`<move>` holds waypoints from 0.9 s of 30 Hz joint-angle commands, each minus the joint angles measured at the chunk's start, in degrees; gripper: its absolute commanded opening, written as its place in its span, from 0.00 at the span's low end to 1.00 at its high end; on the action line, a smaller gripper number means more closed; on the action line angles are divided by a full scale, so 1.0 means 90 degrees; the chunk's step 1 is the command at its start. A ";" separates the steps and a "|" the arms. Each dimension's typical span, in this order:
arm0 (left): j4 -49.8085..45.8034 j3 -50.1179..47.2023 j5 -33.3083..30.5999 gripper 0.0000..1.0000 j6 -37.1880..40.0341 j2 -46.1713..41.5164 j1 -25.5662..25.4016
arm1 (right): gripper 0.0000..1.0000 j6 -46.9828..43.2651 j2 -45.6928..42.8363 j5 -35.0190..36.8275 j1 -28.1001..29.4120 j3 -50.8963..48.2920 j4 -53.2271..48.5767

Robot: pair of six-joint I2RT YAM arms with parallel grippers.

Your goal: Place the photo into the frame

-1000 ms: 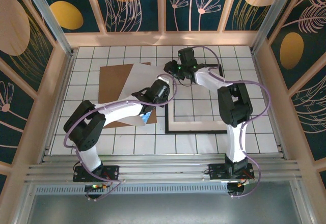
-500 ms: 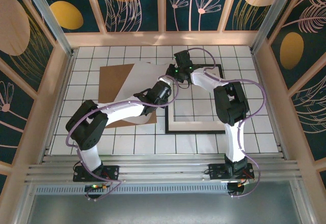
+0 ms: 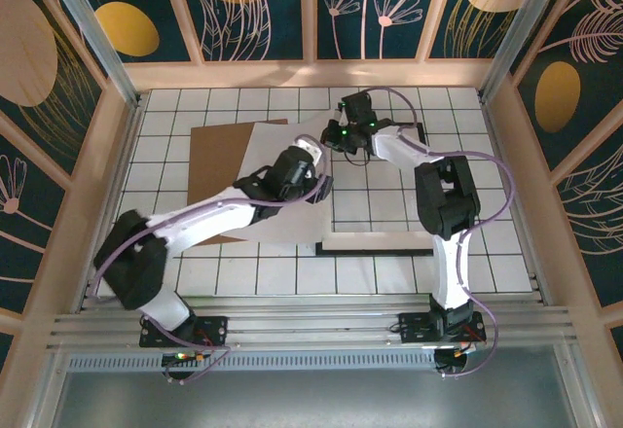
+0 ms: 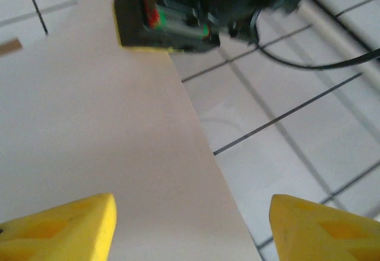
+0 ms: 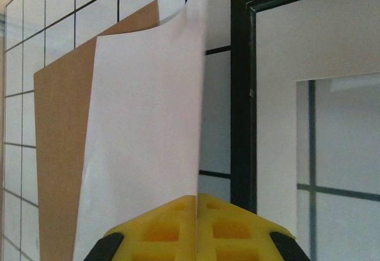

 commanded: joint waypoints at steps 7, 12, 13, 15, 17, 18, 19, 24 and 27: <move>0.0184 -0.0315 -0.0028 0.82 -0.0015 -0.1317 0.0032 | 0.00 -0.2287 -0.1920 -0.1063 -0.1164 -0.0834 -0.1774; 0.0214 -0.0204 -0.0213 0.83 -0.0016 -0.1041 0.0110 | 0.00 -0.2946 -0.1904 0.0033 -0.1775 -0.0701 -0.2507; 0.0218 -0.0197 -0.0241 0.83 -0.0028 -0.0984 0.0122 | 0.00 -0.2993 -0.1853 0.0046 -0.1893 -0.0656 -0.2484; 0.0270 -0.0227 -0.0315 0.83 -0.0073 -0.0902 0.0137 | 0.00 -0.3058 -0.1687 -0.0098 -0.2167 -0.0523 -0.2407; 0.0292 -0.0257 -0.0349 0.83 -0.0105 -0.0850 0.0147 | 0.00 -0.3155 -0.1498 -0.0194 -0.2299 -0.0370 -0.2383; 0.0309 -0.0292 -0.0382 0.83 -0.0107 -0.0833 0.0159 | 0.00 -0.3221 -0.1393 -0.0252 -0.2351 -0.0295 -0.2384; 0.0328 -0.0333 -0.0441 0.83 -0.0105 -0.0826 0.0165 | 0.00 -0.3319 -0.1296 -0.0350 -0.2379 -0.0220 -0.2377; 0.0340 -0.0444 -0.0571 0.84 -0.0125 -0.0740 0.0210 | 0.00 -0.3632 -0.0940 -0.0425 -0.2462 0.0062 -0.2502; 0.0364 -0.0455 -0.0541 0.84 -0.0137 -0.0683 0.0215 | 0.00 -0.3684 -0.0867 -0.0611 -0.2541 0.0096 -0.2430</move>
